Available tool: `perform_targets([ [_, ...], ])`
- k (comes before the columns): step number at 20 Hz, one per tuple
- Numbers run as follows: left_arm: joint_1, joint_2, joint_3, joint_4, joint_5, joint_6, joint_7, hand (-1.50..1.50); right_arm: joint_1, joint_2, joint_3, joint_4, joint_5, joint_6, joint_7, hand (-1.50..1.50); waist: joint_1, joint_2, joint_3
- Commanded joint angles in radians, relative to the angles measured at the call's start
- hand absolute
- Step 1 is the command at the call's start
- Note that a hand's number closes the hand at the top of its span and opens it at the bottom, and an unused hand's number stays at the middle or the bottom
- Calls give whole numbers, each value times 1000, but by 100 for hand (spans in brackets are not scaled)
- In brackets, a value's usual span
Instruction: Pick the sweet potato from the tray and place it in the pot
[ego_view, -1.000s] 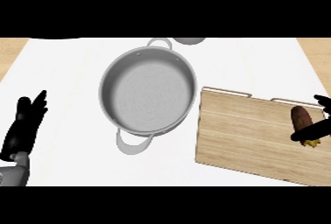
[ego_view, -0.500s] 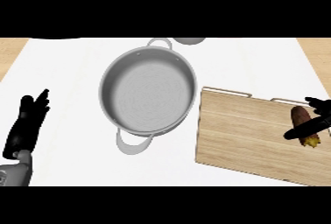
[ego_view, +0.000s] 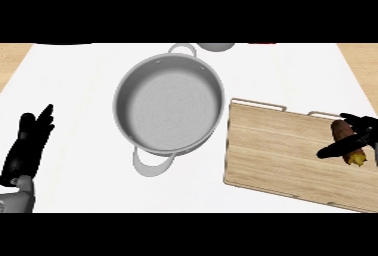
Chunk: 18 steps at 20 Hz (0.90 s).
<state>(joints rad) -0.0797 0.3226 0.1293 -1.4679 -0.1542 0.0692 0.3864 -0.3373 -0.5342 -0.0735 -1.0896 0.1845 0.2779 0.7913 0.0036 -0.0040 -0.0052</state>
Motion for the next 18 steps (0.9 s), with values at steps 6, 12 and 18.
perform_targets([
  [6,-11,-5,26,-33,-2,-33,37,0,47,71,-18,7,35,-11,-62,150,-1,4,5],
  [12,-17,-34,18,3,-36,-6,13,0,-16,31,12,70,175,-70,-152,150,1,5,5],
  [18,-48,-58,14,4,-55,2,41,0,-10,55,29,-18,258,-125,-118,150,-3,4,5],
])
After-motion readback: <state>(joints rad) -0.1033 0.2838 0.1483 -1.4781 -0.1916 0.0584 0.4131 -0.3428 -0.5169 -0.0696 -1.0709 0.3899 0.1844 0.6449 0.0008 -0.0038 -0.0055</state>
